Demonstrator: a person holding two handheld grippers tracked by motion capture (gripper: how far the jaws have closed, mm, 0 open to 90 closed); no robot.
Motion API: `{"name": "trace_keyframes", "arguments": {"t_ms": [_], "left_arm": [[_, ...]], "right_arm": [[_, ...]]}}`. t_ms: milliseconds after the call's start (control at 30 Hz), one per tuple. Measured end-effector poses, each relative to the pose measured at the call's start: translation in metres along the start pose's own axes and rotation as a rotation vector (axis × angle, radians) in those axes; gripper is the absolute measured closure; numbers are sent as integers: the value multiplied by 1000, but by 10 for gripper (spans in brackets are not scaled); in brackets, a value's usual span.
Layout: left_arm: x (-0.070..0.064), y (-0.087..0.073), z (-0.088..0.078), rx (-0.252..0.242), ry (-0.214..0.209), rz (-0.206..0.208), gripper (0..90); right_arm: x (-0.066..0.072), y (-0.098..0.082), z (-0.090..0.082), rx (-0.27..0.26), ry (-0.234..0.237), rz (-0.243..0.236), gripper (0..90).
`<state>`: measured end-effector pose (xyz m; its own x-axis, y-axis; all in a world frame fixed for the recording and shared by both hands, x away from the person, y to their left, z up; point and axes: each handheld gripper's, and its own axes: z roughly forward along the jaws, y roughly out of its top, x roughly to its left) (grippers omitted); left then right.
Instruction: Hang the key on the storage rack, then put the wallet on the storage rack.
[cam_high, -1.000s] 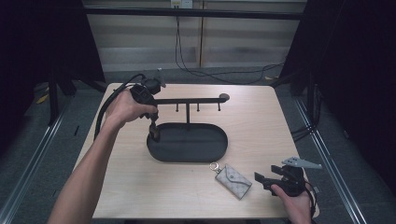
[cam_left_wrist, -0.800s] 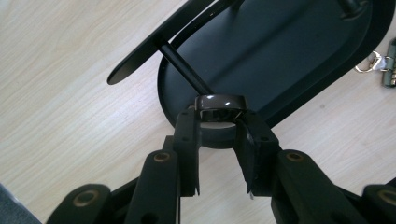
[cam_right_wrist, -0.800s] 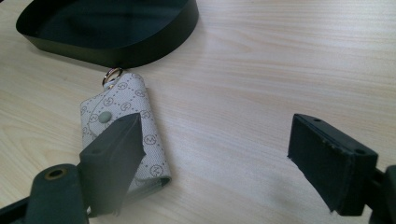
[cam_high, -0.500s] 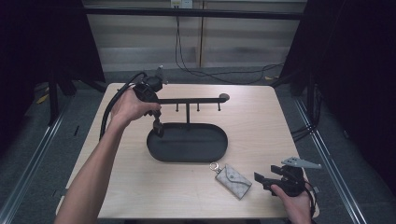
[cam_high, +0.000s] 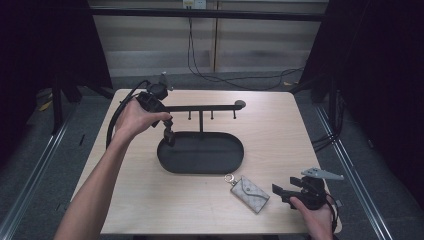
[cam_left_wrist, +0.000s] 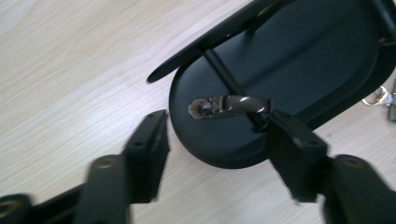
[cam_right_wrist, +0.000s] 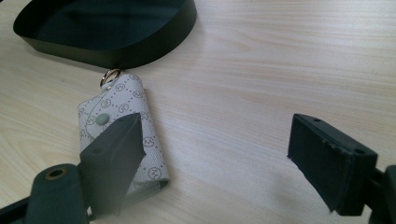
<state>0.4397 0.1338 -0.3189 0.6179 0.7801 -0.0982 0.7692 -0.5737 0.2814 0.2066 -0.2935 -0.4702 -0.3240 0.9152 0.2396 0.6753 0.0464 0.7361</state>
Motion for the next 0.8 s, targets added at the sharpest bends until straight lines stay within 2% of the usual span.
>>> {"name": "trace_keyframes", "arguments": {"t_ms": [167,267,300,400,433,467,500,567,667,733,800], "left_arm": [[3,-14,-6,-81,-31,-11,284],[3,-23,-10,-130,-66,9,197],[2,-26,-11,-149,-79,13,190],[2,-33,-12,-176,-76,16,194],[2,-36,-11,-183,-87,21,192],[1,-39,-11,-198,-106,52,204],[1,-42,-9,-188,-129,60,221],[1,-49,-6,-200,-114,64,223],[4,-61,-2,-212,-120,78,225],[5,-70,1,-226,-102,87,225],[6,-79,1,-261,-68,93,225]], "right_arm": [[0,0,-1,-2,-1,-4,184],[0,-1,-1,-1,-2,-5,183],[1,-1,-1,-1,-3,-6,184],[1,-1,-1,-3,-6,-6,183],[0,-1,-1,-4,-5,-5,183],[0,-1,-1,-4,-3,-4,184],[0,-1,-1,-3,-2,-3,183],[0,0,-1,-1,-2,-6,183],[0,0,-1,-3,-2,-2,183],[0,0,0,-2,-2,-2,183],[0,0,1,2,-4,-5,184]]}}
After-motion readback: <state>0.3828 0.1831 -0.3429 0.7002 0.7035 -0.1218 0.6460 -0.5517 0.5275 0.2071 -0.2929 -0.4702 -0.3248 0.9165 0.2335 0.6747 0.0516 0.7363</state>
